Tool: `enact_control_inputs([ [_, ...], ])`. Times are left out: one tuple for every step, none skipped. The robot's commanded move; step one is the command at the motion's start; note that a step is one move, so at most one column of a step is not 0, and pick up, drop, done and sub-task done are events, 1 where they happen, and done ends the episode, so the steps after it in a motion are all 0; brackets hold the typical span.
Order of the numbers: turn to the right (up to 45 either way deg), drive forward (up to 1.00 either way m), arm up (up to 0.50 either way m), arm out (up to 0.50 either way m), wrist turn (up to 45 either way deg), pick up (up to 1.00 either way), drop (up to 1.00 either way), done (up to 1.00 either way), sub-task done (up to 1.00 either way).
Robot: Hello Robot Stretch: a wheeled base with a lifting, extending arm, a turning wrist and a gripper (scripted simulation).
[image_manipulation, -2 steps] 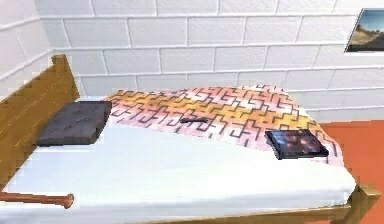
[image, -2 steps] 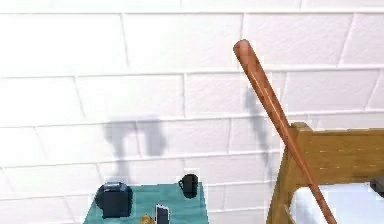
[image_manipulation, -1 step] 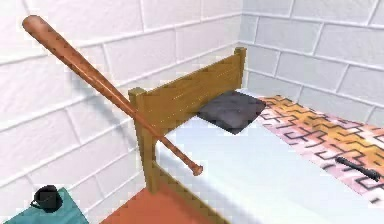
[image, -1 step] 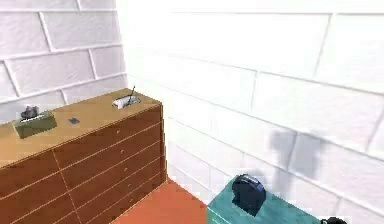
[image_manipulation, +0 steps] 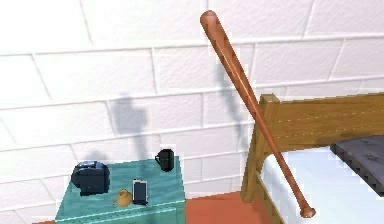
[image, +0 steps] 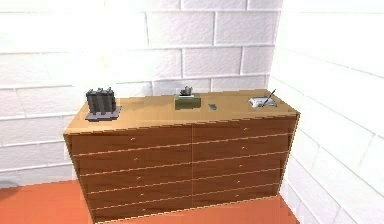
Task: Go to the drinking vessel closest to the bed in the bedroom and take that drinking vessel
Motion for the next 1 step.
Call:
enact_control_inputs([
  [0.0,0.0,0.5,0.0,0.0,0.0,0.0,0.0,0.0],
])
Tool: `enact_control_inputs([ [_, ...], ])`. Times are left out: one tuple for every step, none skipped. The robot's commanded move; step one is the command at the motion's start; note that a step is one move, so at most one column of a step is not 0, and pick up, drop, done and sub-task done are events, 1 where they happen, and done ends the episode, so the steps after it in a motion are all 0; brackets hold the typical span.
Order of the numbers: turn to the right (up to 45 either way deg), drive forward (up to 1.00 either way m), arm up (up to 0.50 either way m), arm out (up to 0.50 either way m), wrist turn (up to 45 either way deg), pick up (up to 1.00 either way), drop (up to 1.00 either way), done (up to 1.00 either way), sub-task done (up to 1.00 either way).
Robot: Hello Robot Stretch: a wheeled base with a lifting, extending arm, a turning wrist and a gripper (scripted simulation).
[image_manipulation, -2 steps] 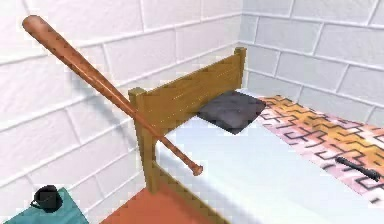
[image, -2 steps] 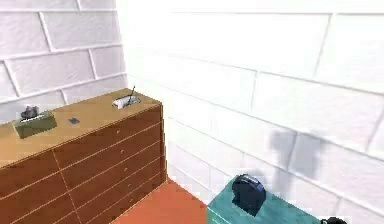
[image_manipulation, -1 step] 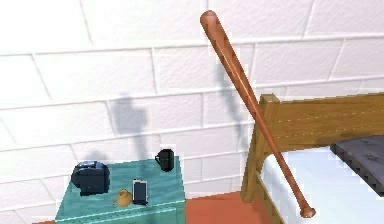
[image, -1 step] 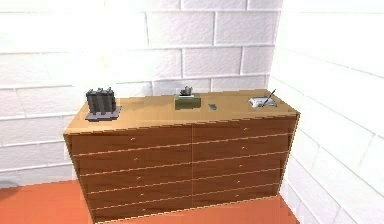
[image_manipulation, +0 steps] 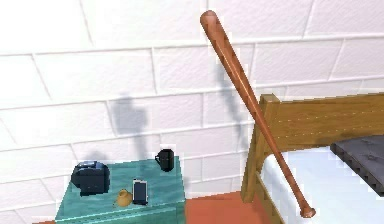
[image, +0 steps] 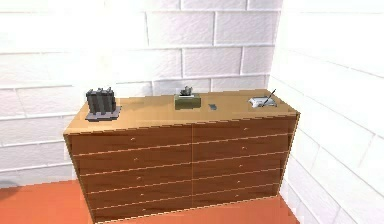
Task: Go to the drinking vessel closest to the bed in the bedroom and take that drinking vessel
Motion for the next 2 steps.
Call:
enact_control_inputs([
  [0.0,0.0,0.1,0.0,0.0,0.0,0.0,0.0,0.0],
  [0.0,0.0,0.0,0.5,0.0,0.0,0.0,0.0,0.0],
])
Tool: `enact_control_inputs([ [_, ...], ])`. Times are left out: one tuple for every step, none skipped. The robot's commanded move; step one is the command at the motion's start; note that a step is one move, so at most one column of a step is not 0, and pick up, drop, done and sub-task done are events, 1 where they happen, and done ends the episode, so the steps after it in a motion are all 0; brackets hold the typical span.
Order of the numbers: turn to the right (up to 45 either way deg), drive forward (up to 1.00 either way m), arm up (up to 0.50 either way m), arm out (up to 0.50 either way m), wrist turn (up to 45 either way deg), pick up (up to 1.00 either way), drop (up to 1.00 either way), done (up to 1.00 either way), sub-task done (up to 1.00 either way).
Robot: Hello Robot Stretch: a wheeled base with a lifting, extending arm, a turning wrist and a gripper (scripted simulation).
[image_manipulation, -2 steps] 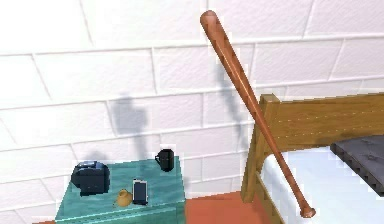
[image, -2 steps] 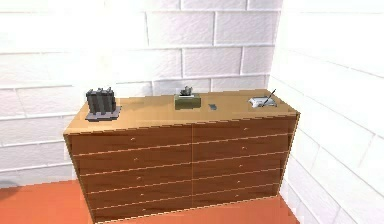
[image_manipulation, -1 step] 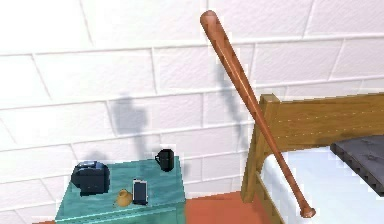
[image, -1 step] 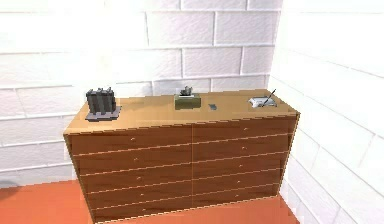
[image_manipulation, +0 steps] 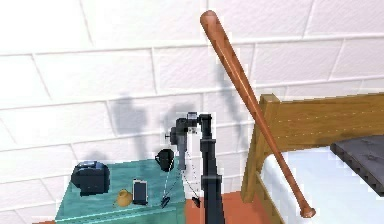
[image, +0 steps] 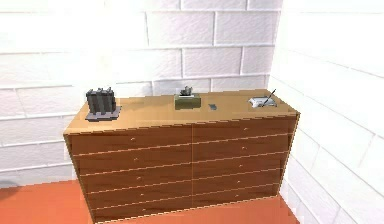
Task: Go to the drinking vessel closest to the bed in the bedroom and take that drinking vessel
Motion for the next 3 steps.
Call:
enact_control_inputs([
  [0.0,0.0,0.0,0.0,45.0,0.0,0.0,0.0,0.0],
  [0.0,0.0,0.0,0.0,45.0,0.0,0.0,0.0,0.0],
  [0.0,0.0,0.0,0.0,45.0,0.0,0.0,0.0,0.0],
])
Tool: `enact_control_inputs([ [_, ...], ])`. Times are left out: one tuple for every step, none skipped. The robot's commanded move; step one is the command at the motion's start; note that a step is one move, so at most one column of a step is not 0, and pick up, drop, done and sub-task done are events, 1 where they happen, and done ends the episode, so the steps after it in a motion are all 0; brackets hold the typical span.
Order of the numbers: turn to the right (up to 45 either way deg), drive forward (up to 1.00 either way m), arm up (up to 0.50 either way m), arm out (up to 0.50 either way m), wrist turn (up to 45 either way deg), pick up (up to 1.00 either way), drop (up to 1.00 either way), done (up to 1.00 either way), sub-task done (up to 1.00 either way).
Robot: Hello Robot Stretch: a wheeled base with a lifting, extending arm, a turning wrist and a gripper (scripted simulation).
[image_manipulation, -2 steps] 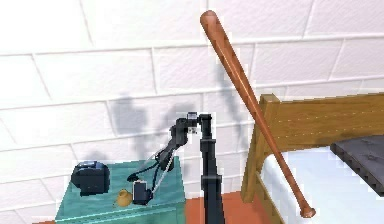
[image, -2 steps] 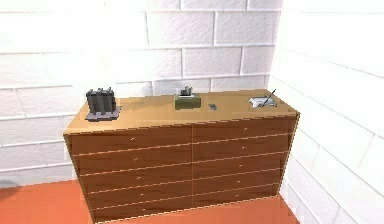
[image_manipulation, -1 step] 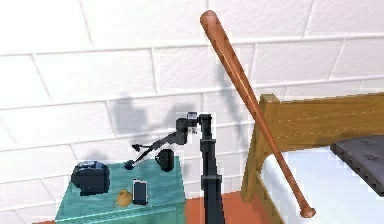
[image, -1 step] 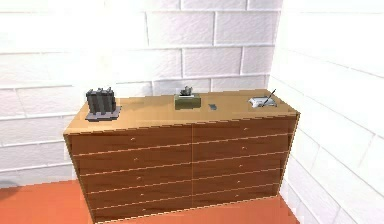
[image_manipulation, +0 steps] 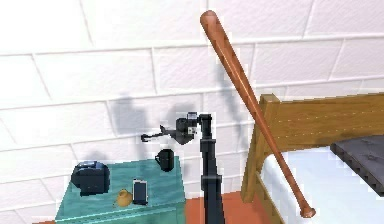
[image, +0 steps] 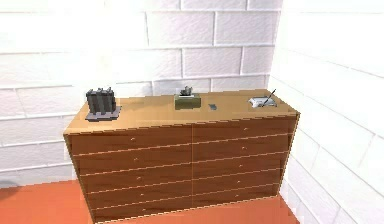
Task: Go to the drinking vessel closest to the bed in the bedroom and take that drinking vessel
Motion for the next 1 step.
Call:
enact_control_inputs([
  [0.0,0.0,0.0,0.0,6.0,0.0,0.0,0.0,0.0],
])
